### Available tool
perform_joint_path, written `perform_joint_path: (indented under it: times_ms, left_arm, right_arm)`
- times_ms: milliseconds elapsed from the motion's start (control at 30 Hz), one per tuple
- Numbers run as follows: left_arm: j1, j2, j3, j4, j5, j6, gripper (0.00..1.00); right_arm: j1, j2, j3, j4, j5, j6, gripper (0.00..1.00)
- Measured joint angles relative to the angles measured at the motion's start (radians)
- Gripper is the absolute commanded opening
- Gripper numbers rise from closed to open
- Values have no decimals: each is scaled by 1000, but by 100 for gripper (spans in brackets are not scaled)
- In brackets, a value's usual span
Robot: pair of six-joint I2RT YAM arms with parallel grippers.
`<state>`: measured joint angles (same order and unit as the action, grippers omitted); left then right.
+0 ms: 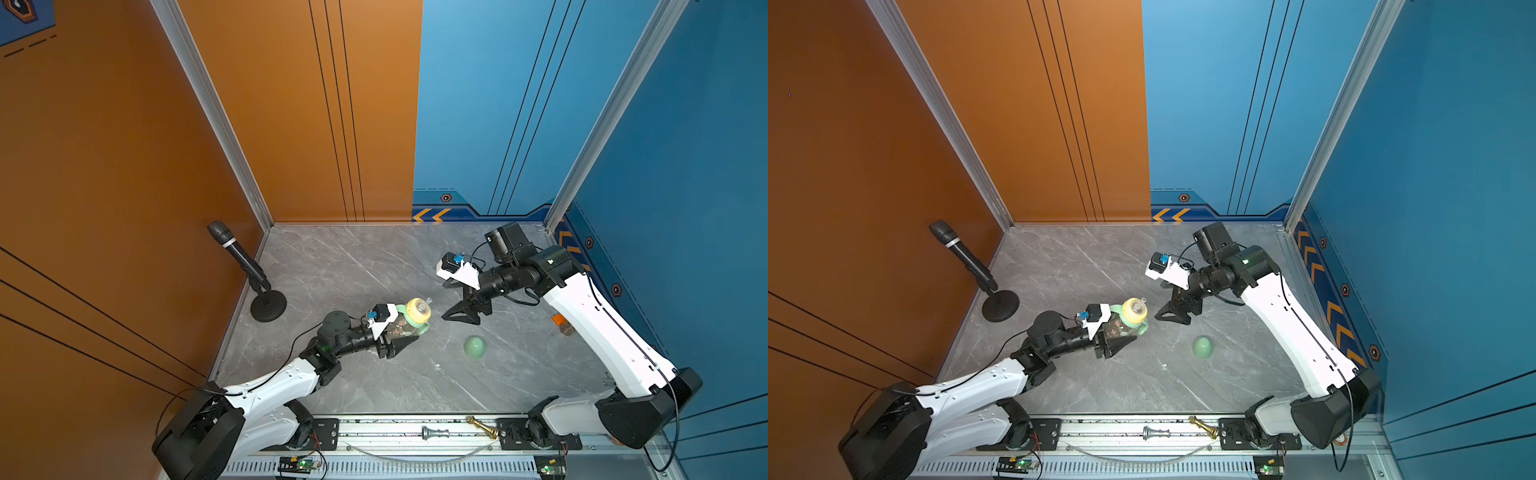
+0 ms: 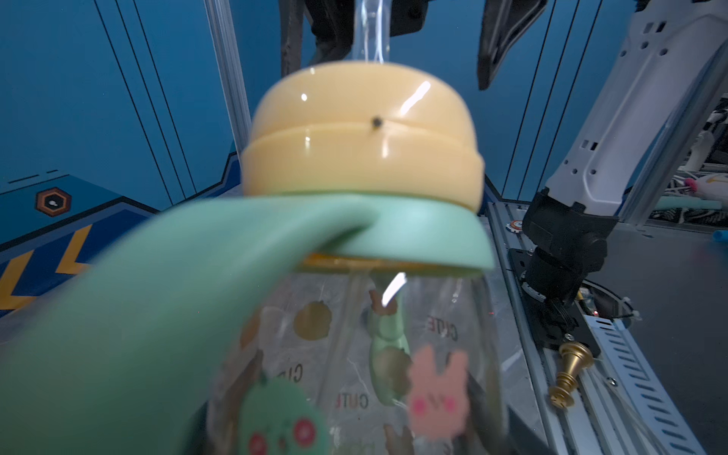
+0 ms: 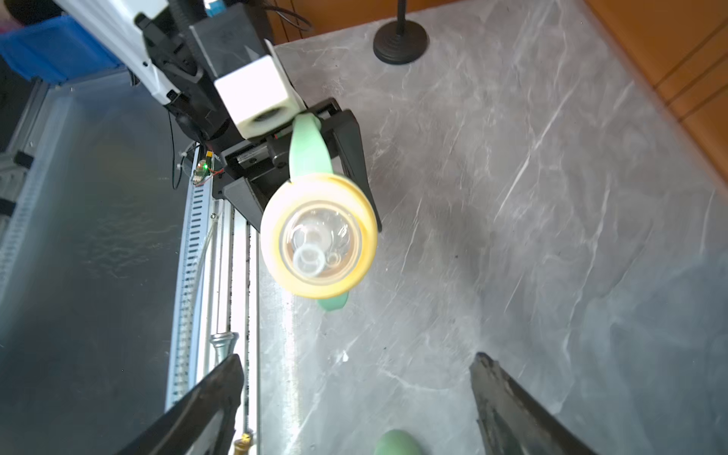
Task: Assemble the baby bottles
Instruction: Screw the nipple onto the baby bottle.
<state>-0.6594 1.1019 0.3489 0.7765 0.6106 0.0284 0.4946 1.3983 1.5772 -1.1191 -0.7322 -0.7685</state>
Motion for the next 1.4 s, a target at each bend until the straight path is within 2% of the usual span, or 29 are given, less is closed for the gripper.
perform_joint_path:
  times_ms: [100, 233, 367, 600, 733, 833, 1000, 1067, 1100, 1200, 1233, 1300, 1400]
  left_arm:
    - [-2, 0, 23, -49, 34, 0, 3]
    - [-3, 3, 39, -74, 57, 0, 3]
    - [-3, 10, 41, -89, 77, 1, 3]
    - [-10, 16, 41, -97, 90, 8, 3]
    - [-10, 16, 41, -97, 90, 8, 3]
    - [-10, 16, 41, -98, 90, 9, 2]
    - [-11, 14, 41, -110, 74, 24, 2]
    - [-31, 2, 39, -113, 10, 55, 2]
    - [-44, -4, 35, -112, -32, 72, 2]
    - [-105, -15, 11, -83, -232, 162, 1]
    - [-126, -12, 2, -63, -307, 198, 1]
    - [-150, 0, -14, -15, -438, 256, 1]
    - [-174, 33, -21, 59, -635, 324, 1]
  right_arm:
    - [34, 42, 61, -25, 5, -117, 92]
    - [106, 89, 98, -52, 1, -202, 92]
    - [138, 122, 105, -80, 0, -235, 91]
    - [174, 167, 111, -102, 9, -244, 82]
    - [183, 182, 113, -103, 29, -232, 67]
    - [188, 190, 117, -101, 35, -216, 51]
    - [194, 191, 120, -100, 60, -169, 38]
    - [199, 192, 124, -92, 71, -110, 31]
    - [202, 192, 129, -89, 83, -73, 32]
    - [219, 202, 142, -71, 147, 134, 25]
    - [223, 218, 160, -74, 173, 233, 28]
    - [222, 277, 240, -110, 204, 421, 14]
    - [188, 407, 409, -184, 181, 710, 9]
